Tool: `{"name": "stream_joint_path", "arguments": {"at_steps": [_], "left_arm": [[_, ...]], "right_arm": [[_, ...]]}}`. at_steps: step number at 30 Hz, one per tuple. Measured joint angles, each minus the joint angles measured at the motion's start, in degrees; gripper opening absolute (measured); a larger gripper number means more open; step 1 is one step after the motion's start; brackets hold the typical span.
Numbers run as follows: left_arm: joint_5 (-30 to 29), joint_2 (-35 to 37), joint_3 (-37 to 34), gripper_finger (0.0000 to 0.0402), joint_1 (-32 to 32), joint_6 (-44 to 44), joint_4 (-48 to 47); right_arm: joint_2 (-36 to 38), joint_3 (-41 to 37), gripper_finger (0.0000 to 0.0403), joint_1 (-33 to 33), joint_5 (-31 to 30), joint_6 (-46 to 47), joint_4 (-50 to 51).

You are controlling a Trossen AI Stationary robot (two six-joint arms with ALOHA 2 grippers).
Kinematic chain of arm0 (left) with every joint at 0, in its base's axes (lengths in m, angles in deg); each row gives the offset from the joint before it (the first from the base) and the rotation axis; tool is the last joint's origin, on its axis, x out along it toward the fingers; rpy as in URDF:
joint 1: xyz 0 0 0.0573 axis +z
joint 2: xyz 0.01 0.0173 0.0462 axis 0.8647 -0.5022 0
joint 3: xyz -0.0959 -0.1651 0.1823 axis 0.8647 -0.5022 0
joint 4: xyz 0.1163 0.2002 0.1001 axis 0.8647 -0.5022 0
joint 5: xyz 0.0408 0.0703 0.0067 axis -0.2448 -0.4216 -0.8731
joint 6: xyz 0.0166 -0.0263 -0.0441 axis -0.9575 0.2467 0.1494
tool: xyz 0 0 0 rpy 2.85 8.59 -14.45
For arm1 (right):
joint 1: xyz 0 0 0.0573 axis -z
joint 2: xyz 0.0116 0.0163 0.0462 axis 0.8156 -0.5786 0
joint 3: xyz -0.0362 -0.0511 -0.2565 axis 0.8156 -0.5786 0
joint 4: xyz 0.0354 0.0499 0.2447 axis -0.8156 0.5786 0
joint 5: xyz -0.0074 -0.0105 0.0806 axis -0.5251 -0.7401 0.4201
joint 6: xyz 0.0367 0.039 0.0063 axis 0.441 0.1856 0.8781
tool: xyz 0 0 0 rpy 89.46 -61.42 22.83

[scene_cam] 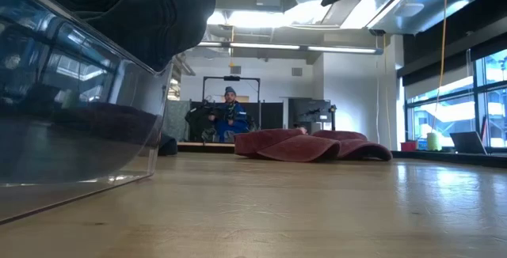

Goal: Pick & Place hat
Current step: Put the bottom blue cap into the right transparent bin

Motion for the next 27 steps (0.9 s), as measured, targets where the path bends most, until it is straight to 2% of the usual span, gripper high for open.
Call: {"name": "stream_joint_path", "arguments": {"at_steps": [5,9,16,27], "left_arm": [[-9.6,-5.3,0.0,0.0002,-6.1,0.0,-3.0],[-10.6,-9.6,0.0,0.0002,-7.2,1.2,-6.6],[-14.2,-15.6,0.0,0.0003,-7.1,0.4,-10.6],[-21.6,-18.1,0.0,0.0011,-7.1,6.3,-22.0]], "right_arm": [[0.0,0.0,0.0226,-1.4,0.0,3.3,0.0],[0.0,0.0,0.0226,-2.5,-0.4,5.8,0.0],[0.0,0.0,0.0226,-4.6,-4.9,8.6,-0.1],[0.0,0.0,0.0226,-6.1,-5.0,8.8,-0.5]]}}
